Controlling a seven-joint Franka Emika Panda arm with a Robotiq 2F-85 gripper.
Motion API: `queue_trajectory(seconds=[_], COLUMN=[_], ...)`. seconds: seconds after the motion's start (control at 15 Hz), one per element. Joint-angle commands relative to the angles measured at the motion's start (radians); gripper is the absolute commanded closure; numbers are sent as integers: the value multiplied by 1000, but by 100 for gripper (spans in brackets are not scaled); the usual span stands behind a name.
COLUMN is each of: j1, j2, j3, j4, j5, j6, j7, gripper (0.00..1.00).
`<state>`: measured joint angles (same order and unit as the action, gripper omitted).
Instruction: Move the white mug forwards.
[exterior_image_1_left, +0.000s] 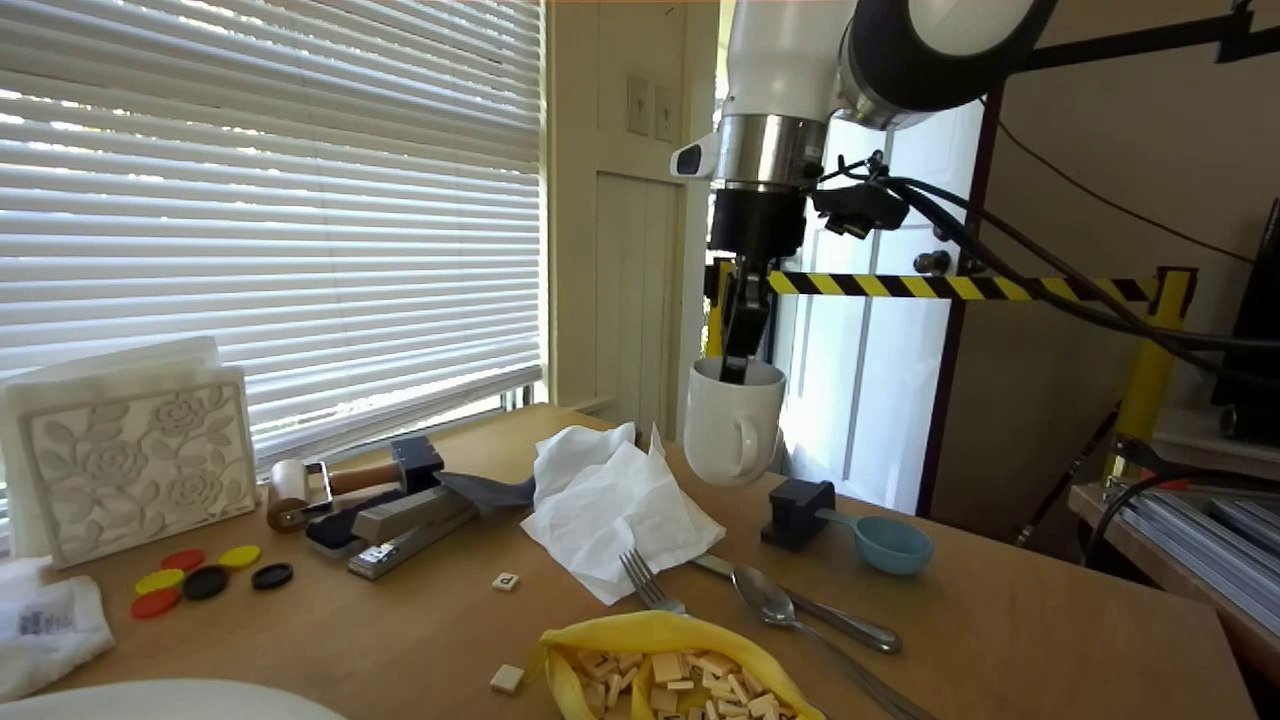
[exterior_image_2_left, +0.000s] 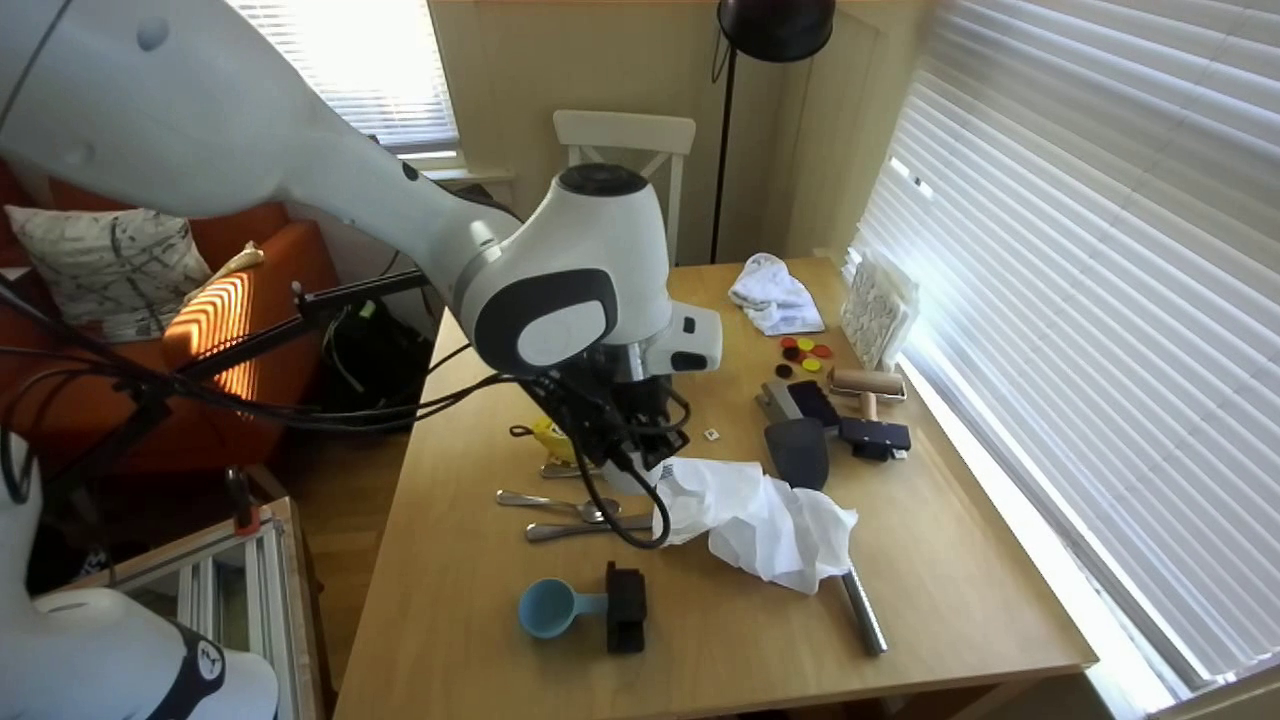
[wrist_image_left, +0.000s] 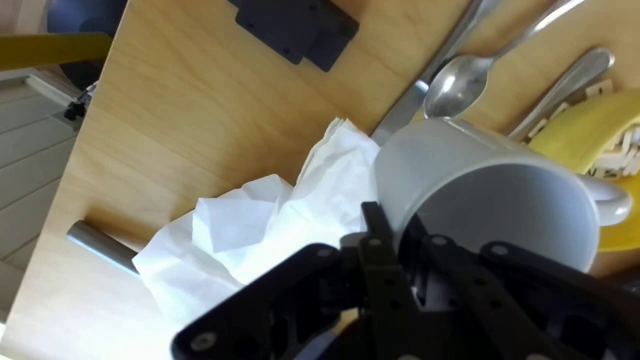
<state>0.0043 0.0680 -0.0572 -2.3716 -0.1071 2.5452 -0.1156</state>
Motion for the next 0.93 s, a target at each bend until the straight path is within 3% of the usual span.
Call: queue_trajectory(seconds=[0.0,0.13,0.2,0.4,0.47,0.87], j1=[-38,-52,-40,-50,-49,-61], j2=[-88,-99,-38,-54,-39,100], j3=[12,5,8,3,2,21], j4=[-99,-126,-79,-105,-101,-70], j5=[60,102,50,75,65,81], j6=[-19,-15,-4,-4,12,130], j7=[-266,-405,-275,-363,-353,-388], gripper=[97,97,90,90,97,97])
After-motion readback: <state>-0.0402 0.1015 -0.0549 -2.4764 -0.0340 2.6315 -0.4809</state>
